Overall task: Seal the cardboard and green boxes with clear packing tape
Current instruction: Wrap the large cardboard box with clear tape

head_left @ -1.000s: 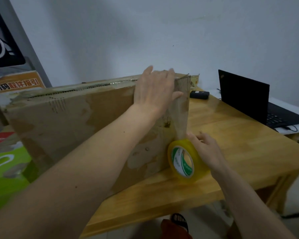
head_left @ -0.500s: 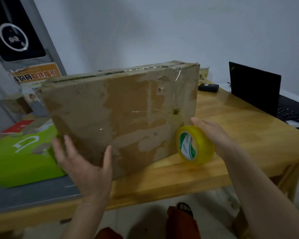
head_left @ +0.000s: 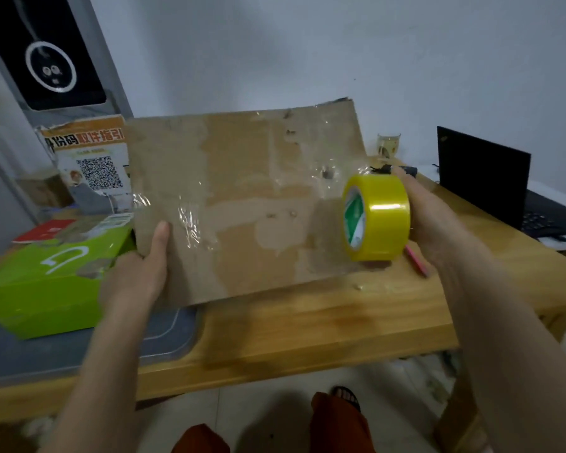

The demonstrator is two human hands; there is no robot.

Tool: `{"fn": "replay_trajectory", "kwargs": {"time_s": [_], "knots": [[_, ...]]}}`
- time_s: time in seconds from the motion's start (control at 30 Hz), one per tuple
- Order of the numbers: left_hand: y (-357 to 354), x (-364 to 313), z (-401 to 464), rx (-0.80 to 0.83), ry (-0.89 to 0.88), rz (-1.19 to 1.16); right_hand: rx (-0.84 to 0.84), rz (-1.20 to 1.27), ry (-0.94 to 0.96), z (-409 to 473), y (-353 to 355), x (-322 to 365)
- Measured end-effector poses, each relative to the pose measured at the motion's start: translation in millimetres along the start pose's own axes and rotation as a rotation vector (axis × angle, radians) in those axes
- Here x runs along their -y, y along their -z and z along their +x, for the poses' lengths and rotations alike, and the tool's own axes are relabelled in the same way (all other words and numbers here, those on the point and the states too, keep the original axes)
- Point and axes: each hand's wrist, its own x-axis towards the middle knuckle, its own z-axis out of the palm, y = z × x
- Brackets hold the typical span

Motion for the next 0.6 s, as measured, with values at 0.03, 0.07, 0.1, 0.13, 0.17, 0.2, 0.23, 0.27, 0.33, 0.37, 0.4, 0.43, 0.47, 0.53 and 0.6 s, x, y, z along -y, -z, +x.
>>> {"fn": "replay_trajectory", "kwargs": {"time_s": [0.03, 0.07, 0.1, 0.13, 0.17, 0.2, 0.23, 0.27, 0.33, 0.37, 0.4, 0.43, 0.47, 0.53, 0.6], "knots": [[4, -5, 6, 0.009, -0.016, 0.089, -0.02, -0.025, 0.016, 0, -2, 3], [6, -7, 12, 0.035, -0.02, 0.168, -0.035, -0.039, 0.025, 0, -5, 2], [6, -8, 17, 0.074, -0.012, 0.234, -0.038, -0.05, 0.024, -2, -9, 0], [6, -8, 22, 0.114, 0.001, 0.279, -0.035, -0.051, 0.018, -2, -12, -4], [4, -6, 26, 0.144, 0.009, 0.306, -0.032, -0.048, 0.0, 0, -15, -12], [3, -6, 27, 0.16, 0.017, 0.312, -0.028, -0.055, -0.016, 3, -18, -19], [0, -7, 26, 0.139, 0.011, 0.327, -0.023, -0.076, -0.022, 6, -21, -24], [-4, -10, 21, 0.068, -0.031, 0.336, -0.019, -0.105, -0.022, 9, -23, -29], [-22, -28, 7, -0.122, -0.29, 0.292, 0.014, -0.126, -0.02, 17, -31, -35], [-34, -45, -3, -0.113, -0.464, 0.223, 0.023, -0.123, -0.013, 20, -35, -38], [-48, -63, -9, -0.001, -0.583, 0.109, 0.025, -0.121, -0.01, 22, -39, -41], [-63, -83, -14, 0.191, -0.631, -0.03, 0.026, -0.127, -0.009, 23, -42, -44], [-81, -101, -15, 0.409, -0.621, -0.129, 0.033, -0.142, -0.011, 23, -44, -46], [-116, -125, -13, 0.683, -0.622, -0.242, 0.058, -0.168, -0.009, 23, -44, -48], [-139, -137, -11, 0.729, -0.567, -0.345, 0.054, -0.135, 0.017, 23, -43, -48]]}}
